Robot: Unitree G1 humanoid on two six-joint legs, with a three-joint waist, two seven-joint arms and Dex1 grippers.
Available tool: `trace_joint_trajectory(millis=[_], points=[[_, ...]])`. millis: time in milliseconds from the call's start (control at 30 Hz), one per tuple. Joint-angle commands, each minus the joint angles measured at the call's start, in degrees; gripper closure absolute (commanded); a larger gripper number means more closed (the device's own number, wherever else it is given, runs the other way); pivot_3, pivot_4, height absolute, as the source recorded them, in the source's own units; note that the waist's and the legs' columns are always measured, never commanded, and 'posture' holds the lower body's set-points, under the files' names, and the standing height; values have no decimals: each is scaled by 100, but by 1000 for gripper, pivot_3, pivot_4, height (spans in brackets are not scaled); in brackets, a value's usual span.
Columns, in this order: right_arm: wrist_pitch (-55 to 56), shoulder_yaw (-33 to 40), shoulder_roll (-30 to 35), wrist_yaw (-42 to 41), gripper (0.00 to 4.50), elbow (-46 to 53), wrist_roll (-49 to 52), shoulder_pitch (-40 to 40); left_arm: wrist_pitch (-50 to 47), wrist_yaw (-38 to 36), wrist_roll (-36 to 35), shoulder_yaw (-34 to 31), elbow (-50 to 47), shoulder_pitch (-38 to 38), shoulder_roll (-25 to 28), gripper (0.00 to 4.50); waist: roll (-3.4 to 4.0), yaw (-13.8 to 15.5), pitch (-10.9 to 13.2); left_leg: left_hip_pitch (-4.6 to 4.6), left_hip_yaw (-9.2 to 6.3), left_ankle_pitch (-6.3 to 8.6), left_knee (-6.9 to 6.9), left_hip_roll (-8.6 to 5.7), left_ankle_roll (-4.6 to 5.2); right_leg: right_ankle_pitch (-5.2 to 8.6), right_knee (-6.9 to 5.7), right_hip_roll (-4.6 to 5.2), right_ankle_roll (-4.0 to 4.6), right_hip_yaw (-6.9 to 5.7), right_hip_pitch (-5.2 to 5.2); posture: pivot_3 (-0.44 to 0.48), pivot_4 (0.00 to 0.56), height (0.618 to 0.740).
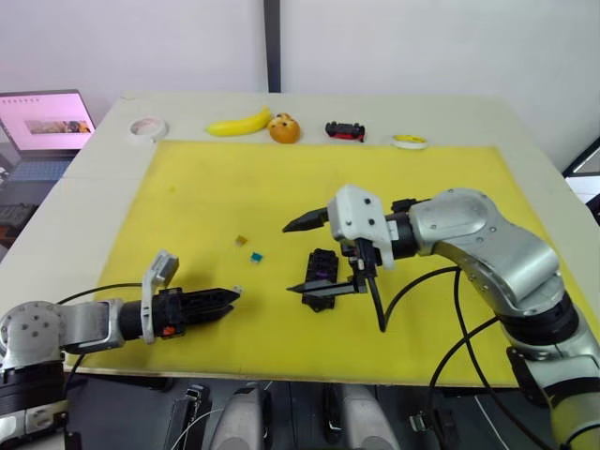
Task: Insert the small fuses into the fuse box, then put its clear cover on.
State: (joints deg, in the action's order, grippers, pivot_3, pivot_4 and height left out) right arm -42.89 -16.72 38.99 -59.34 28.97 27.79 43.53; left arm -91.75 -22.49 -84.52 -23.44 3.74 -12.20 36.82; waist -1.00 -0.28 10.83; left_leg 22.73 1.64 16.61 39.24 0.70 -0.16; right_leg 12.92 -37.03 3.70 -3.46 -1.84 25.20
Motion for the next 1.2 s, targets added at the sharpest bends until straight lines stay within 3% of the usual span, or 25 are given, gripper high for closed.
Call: trace_joint_trajectory(millis=[33,567,900,1000,1200], points=[[58,93,-22,25,0,168,12,112,215,486,-124,-71,113,-99,-88,560,0,18,0,-9,0,0,0,0,0,0,0,1,0,0,-10,0,150,737],[80,97,-20,11,0,165,11,115,831,1580,-536,-2,314,-205,-462,560,2,100,-2,-38,-1,-1,-1,0,-3,1,2,4,4,0,-39,0,150,737],[134,57,-30,0,0,135,-34,89,1042,1870,-693,117,178,-114,-631,560,2,110,-3,-44,-4,-2,-1,-5,-4,9,3,4,18,-1,-48,0,150,737],[135,53,-24,-5,0,157,-37,73,1081,1895,-703,167,122,-28,-620,1322,2,105,-3,-45,-5,-2,-1,-5,-4,10,4,5,19,-2,-49,0,150,737],[105,67,-15,-2,0,215,-19,55,1310,1850,-730,199,-47,148,-575,4238,2,85,-3,-45,-5,-1,-6,-2,-4,10,8,9,20,-1,-48,0,150,737]])
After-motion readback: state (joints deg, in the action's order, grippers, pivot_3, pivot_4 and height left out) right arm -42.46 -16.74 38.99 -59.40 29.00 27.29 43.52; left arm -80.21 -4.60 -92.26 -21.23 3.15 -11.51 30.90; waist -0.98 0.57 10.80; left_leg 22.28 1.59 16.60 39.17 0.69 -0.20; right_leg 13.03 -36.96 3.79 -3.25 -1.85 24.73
